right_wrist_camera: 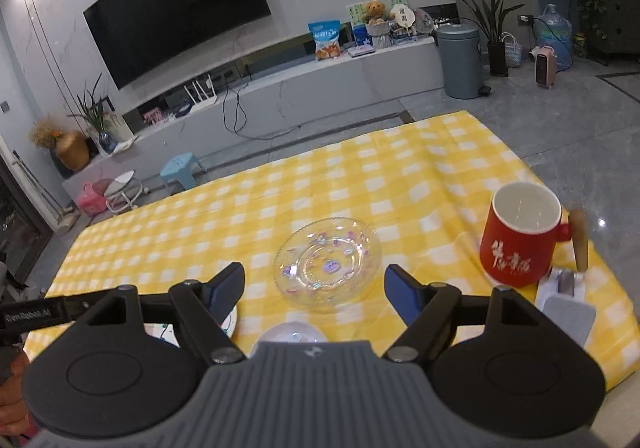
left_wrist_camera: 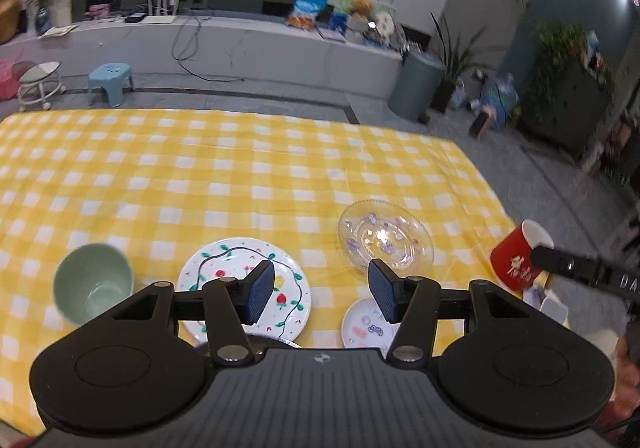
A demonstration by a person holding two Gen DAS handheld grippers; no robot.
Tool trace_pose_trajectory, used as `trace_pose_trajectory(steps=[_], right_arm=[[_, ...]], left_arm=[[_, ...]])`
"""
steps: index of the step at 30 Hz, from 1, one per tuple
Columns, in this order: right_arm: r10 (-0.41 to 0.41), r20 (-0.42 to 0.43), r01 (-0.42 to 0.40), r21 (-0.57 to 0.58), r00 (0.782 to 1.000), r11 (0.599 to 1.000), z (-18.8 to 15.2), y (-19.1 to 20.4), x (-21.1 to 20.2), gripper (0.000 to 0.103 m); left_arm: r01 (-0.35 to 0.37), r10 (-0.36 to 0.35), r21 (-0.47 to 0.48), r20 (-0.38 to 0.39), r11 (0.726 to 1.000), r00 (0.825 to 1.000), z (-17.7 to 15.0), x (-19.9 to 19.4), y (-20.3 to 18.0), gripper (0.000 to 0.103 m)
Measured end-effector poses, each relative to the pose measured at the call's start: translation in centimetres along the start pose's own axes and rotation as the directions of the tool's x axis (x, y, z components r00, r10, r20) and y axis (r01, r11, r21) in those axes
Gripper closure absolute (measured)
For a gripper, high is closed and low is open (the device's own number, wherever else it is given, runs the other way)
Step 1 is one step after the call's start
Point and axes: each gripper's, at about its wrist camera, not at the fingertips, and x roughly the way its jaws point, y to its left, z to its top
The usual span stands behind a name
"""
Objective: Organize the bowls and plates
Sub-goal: 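Move both grippers toward the white painted plate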
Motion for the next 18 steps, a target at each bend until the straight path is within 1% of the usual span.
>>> trace_pose_trajectory(steps=[2,7,9,12,14,16,18], right_arm=[[0.004,-0.020,-0.004,0.003,1.000,1.000,0.8,-0.2,0.9,0.027],[-0.017,-0.055,0.018,0.031,0.998,0.999,2.3,-0.5,4.2,0.027],[-0.030,-0.069,0.033,0.047,0.997,0.998,2.5,-0.8,5.3,0.027],[-0.011,-0.057,0.015,0.072,0.998,0.997,1.5,-1.4,6.4,0.027],[0.019,-0.067,-0.011,0.108,0.998,0.994,0.0,-2.0,7.2,0.027],[0.030,-0.124,-0.012,0.144,0.992,0.990,-1.2,-2.3,8.6,0.030],[0.067,-0.167,-0.043,0.141,0.984,0.989,-1.9,-2.1,9.7,0.033]], left_arm=[[-0.013,0.013,0.019,-0.017,1.000,1.000,0.5,1.0,-0.5,0.040],[-0.028,0.031,0.053,-0.063,0.998,0.998,1.3,3.4,-0.6,0.040],[-0.038,0.042,0.057,-0.063,0.998,0.997,1.4,3.8,-0.4,0.040],[-0.015,0.018,0.042,-0.059,0.999,0.998,1.1,4.2,0.6,0.040],[0.010,-0.006,0.035,-0.087,0.999,0.996,0.7,5.0,1.5,0.040],[-0.010,0.016,0.047,-0.135,0.999,0.991,0.4,6.0,2.3,0.040],[-0.060,0.069,0.064,-0.157,0.996,0.985,0.2,6.5,3.1,0.041]])
